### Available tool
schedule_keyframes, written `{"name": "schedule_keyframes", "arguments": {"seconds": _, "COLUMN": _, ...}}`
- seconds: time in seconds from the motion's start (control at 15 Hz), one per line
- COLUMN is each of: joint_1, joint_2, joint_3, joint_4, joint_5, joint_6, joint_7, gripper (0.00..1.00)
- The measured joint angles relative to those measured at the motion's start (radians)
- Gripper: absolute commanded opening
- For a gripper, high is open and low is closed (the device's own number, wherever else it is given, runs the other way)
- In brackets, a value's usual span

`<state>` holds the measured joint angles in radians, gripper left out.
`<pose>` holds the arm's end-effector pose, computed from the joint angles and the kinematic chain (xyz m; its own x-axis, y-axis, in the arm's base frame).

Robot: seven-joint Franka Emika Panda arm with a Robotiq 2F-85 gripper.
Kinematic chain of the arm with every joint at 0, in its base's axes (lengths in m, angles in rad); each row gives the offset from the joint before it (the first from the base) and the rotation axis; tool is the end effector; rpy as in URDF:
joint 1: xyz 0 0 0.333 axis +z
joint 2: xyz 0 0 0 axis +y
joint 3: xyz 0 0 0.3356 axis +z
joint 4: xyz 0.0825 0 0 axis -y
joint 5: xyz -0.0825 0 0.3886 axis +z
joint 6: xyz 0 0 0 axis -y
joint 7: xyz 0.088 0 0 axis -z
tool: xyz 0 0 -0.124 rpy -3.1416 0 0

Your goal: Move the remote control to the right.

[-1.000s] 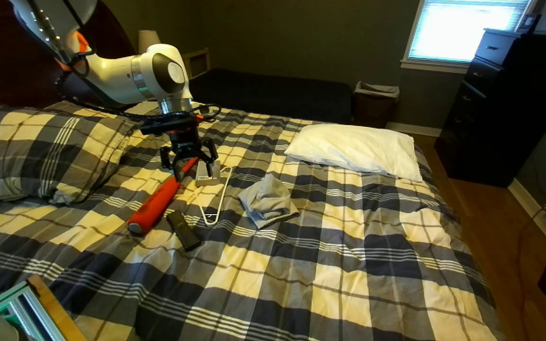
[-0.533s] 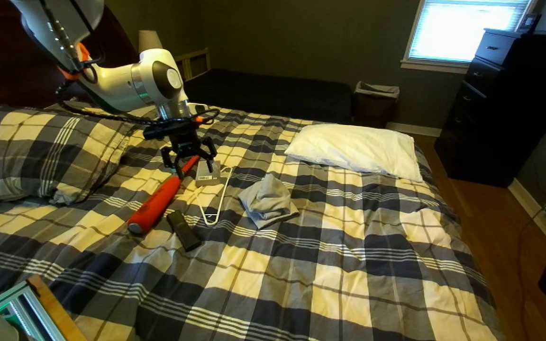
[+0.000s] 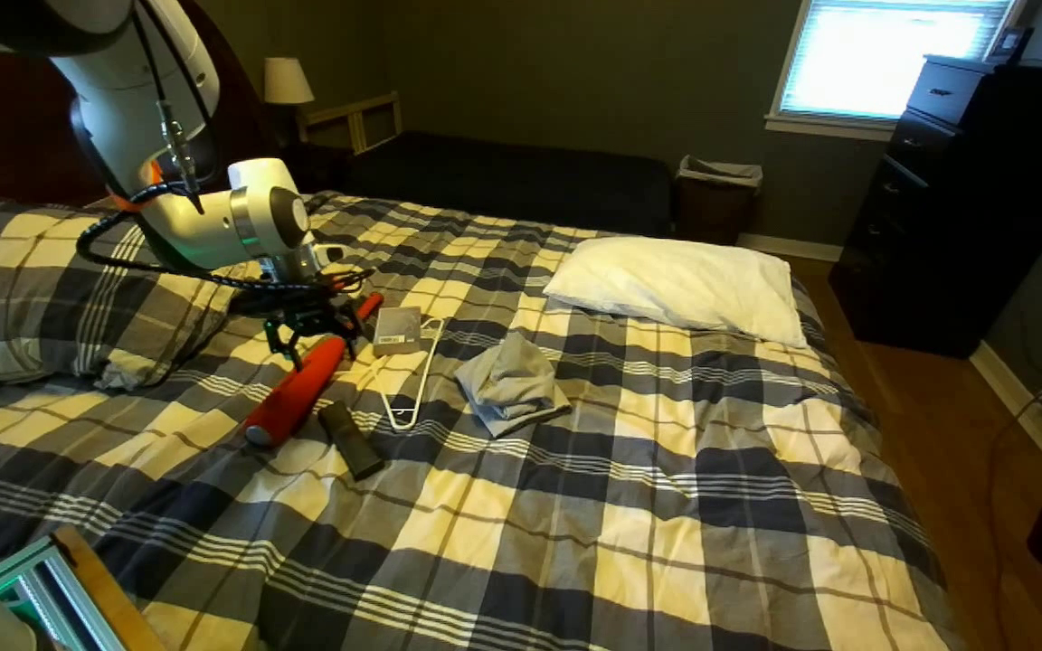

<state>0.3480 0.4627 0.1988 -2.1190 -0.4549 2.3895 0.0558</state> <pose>0.4867 0.2882 0.1779 0.6680 0.7208 -0.1850 0.7442 -0.6468 0.1668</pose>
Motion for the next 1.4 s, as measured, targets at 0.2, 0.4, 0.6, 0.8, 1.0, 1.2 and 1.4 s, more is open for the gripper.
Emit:
{"name": "schedule_keyframes", "arguments": {"seconds": 0.2, "joint_1": 0.053, "joint_2": 0.028, "joint_3": 0.001, "joint_4": -0.010, "joint_5": 0.007, "joint_6": 0.000, "joint_7": 0.085, "gripper": 1.00}}
{"name": "schedule_keyframes", "arguments": {"seconds": 0.4, "joint_1": 0.069, "joint_2": 0.027, "joint_3": -0.001, "joint_4": -0.011, "joint_5": 0.007, "joint_6": 0.000, "joint_7": 0.108, "gripper": 1.00}}
{"name": "schedule_keyframes", "arguments": {"seconds": 0.6, "joint_1": 0.069, "joint_2": 0.027, "joint_3": -0.006, "joint_4": -0.009, "joint_5": 0.006, "joint_6": 0.000, "joint_7": 0.106, "gripper": 1.00}}
{"name": "schedule_keyframes", "arguments": {"seconds": 0.8, "joint_1": 0.071, "joint_2": 0.029, "joint_3": -0.022, "joint_4": -0.012, "joint_5": -0.007, "joint_6": 0.001, "joint_7": 0.100, "gripper": 1.00}}
{"name": "schedule_keyframes", "arguments": {"seconds": 1.0, "joint_1": 0.071, "joint_2": 0.038, "joint_3": -0.023, "joint_4": -0.044, "joint_5": -0.006, "joint_6": 0.002, "joint_7": 0.087, "gripper": 1.00}}
{"name": "schedule_keyframes", "arguments": {"seconds": 1.2, "joint_1": 0.089, "joint_2": 0.053, "joint_3": -0.023, "joint_4": -0.093, "joint_5": -0.024, "joint_6": 0.004, "joint_7": 0.086, "gripper": 1.00}}
{"name": "schedule_keyframes", "arguments": {"seconds": 1.4, "joint_1": 0.121, "joint_2": 0.064, "joint_3": -0.044, "joint_4": -0.149, "joint_5": -0.092, "joint_6": 0.029, "joint_7": 0.125, "gripper": 1.00}}
